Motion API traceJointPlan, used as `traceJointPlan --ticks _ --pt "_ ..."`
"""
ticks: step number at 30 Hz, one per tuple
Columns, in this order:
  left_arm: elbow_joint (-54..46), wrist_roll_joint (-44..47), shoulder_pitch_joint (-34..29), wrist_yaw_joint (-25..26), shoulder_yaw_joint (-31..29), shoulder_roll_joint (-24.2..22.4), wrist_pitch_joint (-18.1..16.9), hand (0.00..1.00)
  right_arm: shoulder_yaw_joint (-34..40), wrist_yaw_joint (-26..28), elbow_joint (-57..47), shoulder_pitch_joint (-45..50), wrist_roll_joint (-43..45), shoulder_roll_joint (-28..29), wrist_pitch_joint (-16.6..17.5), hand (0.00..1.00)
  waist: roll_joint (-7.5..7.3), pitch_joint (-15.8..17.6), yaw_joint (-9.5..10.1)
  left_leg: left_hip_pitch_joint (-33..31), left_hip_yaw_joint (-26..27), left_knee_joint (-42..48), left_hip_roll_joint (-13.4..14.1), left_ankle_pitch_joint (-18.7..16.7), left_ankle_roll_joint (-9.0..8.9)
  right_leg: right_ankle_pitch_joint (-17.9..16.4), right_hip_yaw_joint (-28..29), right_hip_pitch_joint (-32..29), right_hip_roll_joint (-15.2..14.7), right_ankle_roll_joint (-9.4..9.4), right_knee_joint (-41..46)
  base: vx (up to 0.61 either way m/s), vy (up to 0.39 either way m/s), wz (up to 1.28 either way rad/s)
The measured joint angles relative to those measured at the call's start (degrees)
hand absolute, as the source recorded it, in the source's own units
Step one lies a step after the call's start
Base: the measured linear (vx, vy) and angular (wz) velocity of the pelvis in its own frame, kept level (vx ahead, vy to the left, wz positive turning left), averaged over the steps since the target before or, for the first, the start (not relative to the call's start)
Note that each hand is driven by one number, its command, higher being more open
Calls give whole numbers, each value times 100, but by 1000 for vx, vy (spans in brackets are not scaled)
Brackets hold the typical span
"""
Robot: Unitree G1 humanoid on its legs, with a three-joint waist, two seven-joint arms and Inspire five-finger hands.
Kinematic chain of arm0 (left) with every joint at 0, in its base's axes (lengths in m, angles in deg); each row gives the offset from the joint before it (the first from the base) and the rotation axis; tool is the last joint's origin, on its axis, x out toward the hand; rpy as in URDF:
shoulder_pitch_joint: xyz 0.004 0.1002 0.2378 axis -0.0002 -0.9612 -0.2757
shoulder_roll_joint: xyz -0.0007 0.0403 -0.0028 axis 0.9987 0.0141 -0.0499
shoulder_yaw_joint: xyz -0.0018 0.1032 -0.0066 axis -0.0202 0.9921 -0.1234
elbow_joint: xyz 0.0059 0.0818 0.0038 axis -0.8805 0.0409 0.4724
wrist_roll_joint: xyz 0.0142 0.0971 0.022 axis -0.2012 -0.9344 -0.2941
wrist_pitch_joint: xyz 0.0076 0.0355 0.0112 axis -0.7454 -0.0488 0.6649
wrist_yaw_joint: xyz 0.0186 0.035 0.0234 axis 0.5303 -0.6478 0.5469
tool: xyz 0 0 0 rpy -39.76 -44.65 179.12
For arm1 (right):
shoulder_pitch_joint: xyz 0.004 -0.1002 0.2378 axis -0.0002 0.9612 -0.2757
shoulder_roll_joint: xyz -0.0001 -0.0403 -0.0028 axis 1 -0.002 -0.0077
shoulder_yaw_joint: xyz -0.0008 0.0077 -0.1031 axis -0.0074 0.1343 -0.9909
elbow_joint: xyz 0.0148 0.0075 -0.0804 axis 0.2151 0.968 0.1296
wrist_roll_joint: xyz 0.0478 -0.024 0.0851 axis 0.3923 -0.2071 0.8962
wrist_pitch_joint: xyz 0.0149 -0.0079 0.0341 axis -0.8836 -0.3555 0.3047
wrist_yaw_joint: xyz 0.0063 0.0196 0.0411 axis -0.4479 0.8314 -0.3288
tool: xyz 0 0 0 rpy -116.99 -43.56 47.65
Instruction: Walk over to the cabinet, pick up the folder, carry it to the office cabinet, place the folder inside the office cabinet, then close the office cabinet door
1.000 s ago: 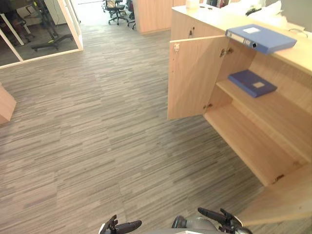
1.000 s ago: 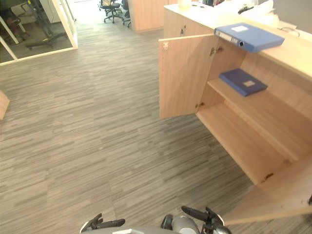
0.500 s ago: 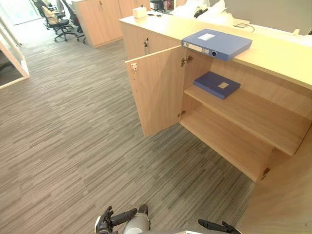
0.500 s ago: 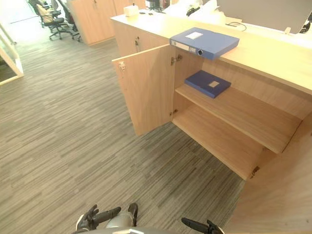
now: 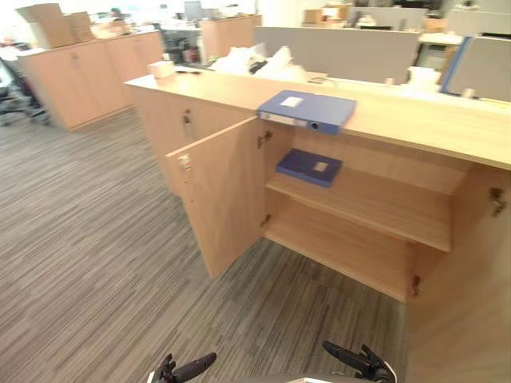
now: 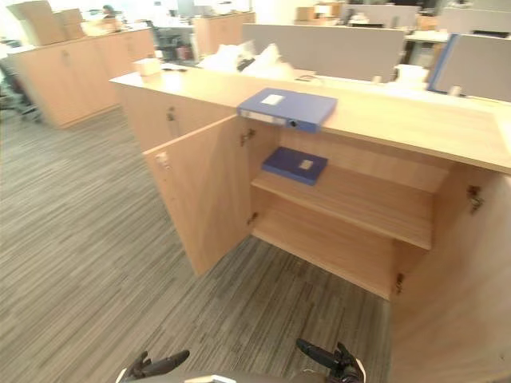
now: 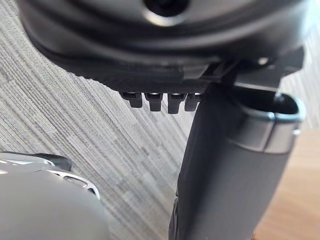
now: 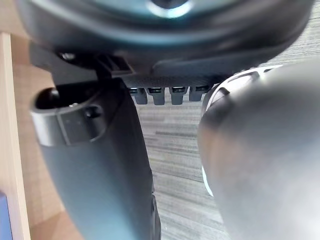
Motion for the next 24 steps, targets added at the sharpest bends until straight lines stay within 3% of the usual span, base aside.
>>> traceJointPlan --ticks 3,4,5,6,8,10,12,14,16,20,22,23,24 --pt "112 1 199 6 270 95 24 100 37 -9 248 -18 -15 -105 -66 100 28 47 -128 105 160 -147 247 -19 -231 36 -506 -29 357 44 -1155 138 -127 -29" --pt "111 2 236 19 264 126 12 100 97 -5 291 122 11 -43 -96 100 -79 57 -132 238 201 -202 240 -86 -382 194 -536 21 417 -214 -1580 166 -197 -26" --pt "124 3 236 48 266 78 20 100 184 4 306 126 41 -47 -81 100 -63 52 -151 291 203 -203 323 -124 -454 183 -548 75 506 -213 -1600 234 -277 -20" --pt "123 2 253 53 266 11 19 100 194 -5 303 136 28 -107 -69 100 86 4 -208 307 184 -236 521 -152 -552 126 -620 161 770 -232 -1805 197 -215 -9" --pt "94 41 307 49 230 -170 17 100 199 -16 350 127 20 -169 -113 100 185 16 -214 278 127 46 774 -193 -683 27 -683 337 1117 -276 -2106 289 -289 -6" --pt "-93 167 338 45 203 -254 12 100 199 -25 389 135 1 -126 -155 100 116 90 -156 -190 -111 1431 1124 -258 -786 12 -671 661 1416 -319 -2484 295 -345 -20" --pt "-261 219 313 14 13 -332 -27 100 160 -37 439 134 2 -137 -168 100 130 138 -129 -1008 -529 3646 1604 -246 -862 -14 -501 1134 1846 -442 -2885 334 -250 -49" --pt "-300 230 310 18 -58 -336 -29 100 145 -51 471 145 5 -136 -197 100 119 145 -116 -1290 -537 4303 1694 -261 -836 -45 -261 1446 2018 -505 -3107 300 -83 -70" --pt "-326 232 326 8 -153 -340 -43 100 190 -71 549 64 3 -150 -235 100 99 170 -81 -1524 -509 4268 1577 -282 -829 -11 26 1707 2048 -511 -3263 374 -18 -89" --pt "-350 271 344 -4 -190 -311 -80 100 199 -78 710 -123 2 -179 -260 100 53 207 55 -1831 -1061 2563 876 -375 -743 24 641 2127 1810 -389 -3557 294 110 -90" --pt "-334 284 365 -17 -159 -311 -75 100 182 -76 704 -146 4 -178 -244 100 70 209 34 -1954 -1557 1504 669 -48 -563 6 681 2334 1745 -146 -3754 309 181 -35" --pt "-325 329 365 -23 -146 -320 -76 100 147 -76 701 -112 5 -195 -236 100 101 200 35 -2017 -1766 1041 627 652 -488 -80 713 2449 1744 30 -3799 285 195 -8" --pt "-310 348 363 -24 -157 -321 -75 100 137 -77 696 -87 5 -208 -234 100 137 176 51 -2012 -1795 1021 623 1059 -627 -137 746 2508 1741 126 -3792 438 290 3"
